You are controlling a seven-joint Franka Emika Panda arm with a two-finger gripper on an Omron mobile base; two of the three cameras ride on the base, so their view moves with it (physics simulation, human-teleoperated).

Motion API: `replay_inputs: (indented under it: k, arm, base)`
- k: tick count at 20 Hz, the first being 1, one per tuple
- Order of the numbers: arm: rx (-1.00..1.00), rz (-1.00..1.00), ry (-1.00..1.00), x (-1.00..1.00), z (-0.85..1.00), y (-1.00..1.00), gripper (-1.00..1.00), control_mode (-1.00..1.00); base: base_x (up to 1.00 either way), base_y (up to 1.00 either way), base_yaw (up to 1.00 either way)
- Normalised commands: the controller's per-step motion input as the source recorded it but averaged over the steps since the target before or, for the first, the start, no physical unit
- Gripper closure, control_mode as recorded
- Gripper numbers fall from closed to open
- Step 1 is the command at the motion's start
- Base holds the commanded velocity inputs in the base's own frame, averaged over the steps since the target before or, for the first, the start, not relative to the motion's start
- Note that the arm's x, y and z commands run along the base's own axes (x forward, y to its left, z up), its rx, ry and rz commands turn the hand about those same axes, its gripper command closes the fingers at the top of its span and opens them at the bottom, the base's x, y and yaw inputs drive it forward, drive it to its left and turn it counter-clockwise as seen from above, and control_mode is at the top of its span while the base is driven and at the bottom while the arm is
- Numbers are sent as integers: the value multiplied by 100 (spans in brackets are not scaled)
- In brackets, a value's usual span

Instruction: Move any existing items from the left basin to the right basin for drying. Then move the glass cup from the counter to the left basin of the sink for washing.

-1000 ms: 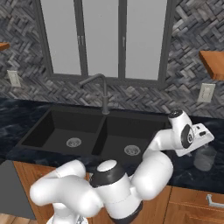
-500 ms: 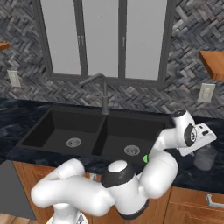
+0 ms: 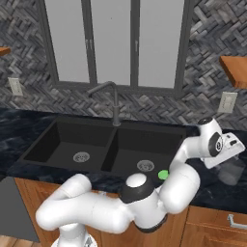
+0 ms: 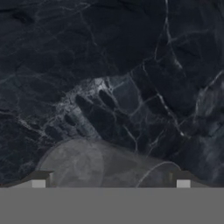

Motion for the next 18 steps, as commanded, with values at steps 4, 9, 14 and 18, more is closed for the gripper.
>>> replay_inputs:
  k: [4,9,14,18]
  arm:
    - [0,2,0,-2,-26,-8,100,-100]
    - [0,1,1,-11,-30,0,100,-100]
    - [0,0,0,-4,-18,0,100,-100]
    - [0,0,0,-10,-2,3,100,-100]
  base:
    - [0,0,0]
    - [0,0,0]
    - [0,0,0]
    - [0,0,0]
